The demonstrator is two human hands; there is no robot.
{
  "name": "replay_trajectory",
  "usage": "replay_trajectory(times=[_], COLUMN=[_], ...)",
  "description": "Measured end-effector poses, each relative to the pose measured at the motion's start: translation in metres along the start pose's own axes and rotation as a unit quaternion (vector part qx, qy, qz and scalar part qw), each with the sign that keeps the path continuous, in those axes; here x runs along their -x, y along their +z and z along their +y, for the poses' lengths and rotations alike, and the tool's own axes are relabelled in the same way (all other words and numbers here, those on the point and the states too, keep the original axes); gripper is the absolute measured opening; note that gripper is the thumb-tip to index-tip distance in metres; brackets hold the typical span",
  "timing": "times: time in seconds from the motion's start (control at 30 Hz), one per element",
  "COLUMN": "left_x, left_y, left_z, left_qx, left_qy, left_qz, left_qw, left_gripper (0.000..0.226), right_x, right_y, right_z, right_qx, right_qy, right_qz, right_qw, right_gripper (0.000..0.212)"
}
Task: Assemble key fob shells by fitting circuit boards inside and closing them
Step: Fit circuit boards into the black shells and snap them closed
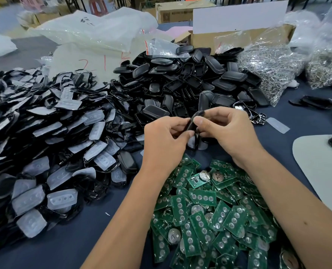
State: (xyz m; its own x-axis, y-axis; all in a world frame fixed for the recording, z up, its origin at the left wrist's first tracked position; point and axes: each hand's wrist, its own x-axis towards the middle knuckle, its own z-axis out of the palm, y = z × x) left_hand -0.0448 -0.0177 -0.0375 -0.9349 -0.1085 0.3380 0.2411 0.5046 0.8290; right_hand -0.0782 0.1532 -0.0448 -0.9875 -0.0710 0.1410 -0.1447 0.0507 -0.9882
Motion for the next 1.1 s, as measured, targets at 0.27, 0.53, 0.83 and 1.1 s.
replay_trajectory(times=[0.27, 0.53, 0.83, 1.1], left_x=[-0.001, -0.005, -0.008, -0.007], left_y=[-0.004, -0.01, -0.014, -0.016], left_z=[0.0, -0.003, -0.007, -0.009], left_qx=[-0.025, 0.069, 0.091, 0.037], left_qy=[0.026, -0.039, -0.026, 0.025], left_qz=[-0.028, -0.014, -0.041, -0.048], left_qw=[0.999, 0.997, 0.995, 0.998], left_gripper=[0.028, 0.024, 0.025, 0.022], right_x=[-0.003, -0.003, -0.001, -0.001], right_y=[-0.011, -0.011, -0.009, -0.008], right_z=[0.0, -0.003, -0.004, -0.004], right_qx=[0.017, -0.033, -0.051, 0.031], right_qy=[-0.043, -0.057, -0.06, -0.109], right_qz=[-0.095, -0.088, -0.101, -0.096], right_qw=[0.994, 0.994, 0.992, 0.989], right_gripper=[0.021, 0.018, 0.016, 0.018])
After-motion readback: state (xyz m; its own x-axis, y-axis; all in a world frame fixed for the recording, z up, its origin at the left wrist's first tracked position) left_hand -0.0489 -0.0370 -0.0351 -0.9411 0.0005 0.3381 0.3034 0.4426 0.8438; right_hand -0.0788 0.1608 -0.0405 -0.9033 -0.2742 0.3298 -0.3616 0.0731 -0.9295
